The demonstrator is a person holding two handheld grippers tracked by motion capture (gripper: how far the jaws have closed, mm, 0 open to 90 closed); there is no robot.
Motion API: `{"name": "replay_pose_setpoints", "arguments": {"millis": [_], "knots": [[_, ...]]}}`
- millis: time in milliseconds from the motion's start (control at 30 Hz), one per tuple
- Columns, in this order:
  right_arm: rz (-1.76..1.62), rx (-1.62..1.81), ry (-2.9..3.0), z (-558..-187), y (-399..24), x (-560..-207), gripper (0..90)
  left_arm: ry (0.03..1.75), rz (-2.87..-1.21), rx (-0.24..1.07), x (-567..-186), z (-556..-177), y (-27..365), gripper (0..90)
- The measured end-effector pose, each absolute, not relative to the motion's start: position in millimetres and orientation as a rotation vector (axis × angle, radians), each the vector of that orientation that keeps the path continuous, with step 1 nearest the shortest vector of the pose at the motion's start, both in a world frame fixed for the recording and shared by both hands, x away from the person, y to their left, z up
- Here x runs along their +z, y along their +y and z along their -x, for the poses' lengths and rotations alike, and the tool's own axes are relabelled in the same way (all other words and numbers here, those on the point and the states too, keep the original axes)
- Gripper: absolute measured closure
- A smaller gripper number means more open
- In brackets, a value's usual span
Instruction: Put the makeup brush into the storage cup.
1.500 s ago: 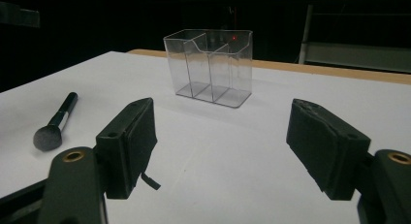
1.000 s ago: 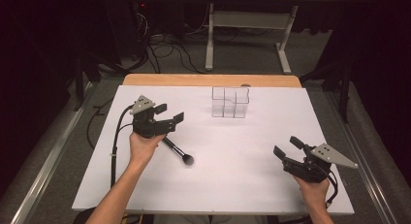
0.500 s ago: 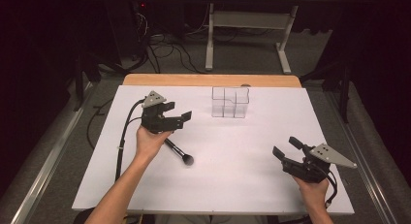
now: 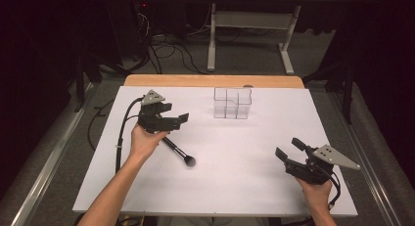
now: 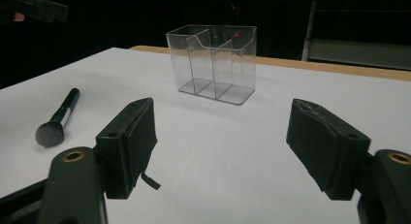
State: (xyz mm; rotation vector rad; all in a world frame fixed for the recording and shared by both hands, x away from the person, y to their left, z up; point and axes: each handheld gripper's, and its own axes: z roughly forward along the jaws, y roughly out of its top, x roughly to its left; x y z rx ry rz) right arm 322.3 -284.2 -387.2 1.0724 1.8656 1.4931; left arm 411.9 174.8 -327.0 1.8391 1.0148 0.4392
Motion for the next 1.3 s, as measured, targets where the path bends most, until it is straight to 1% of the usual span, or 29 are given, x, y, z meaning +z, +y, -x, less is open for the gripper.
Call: {"name": "replay_pose_setpoints", "arguments": {"millis": [400,533,1167,1300], "knots": [[-1.082,1.491,1.87,-324,-284,-388,27.8,1.019,-1.932,0.41,-323,-414,178,23.4],[-1.086,1.495,1.872,-323,-284,-388,27.8,1.022,-1.967,0.416,-321,-414,177,23.2],[-1.083,1.499,1.877,-325,-285,-389,27.8,1.021,-2.098,0.359,-313,-424,170,22.5],[-1.083,1.5,1.876,-324,-285,-388,27.9,1.01,-2.159,0.34,-310,-425,167,22.9]]}}
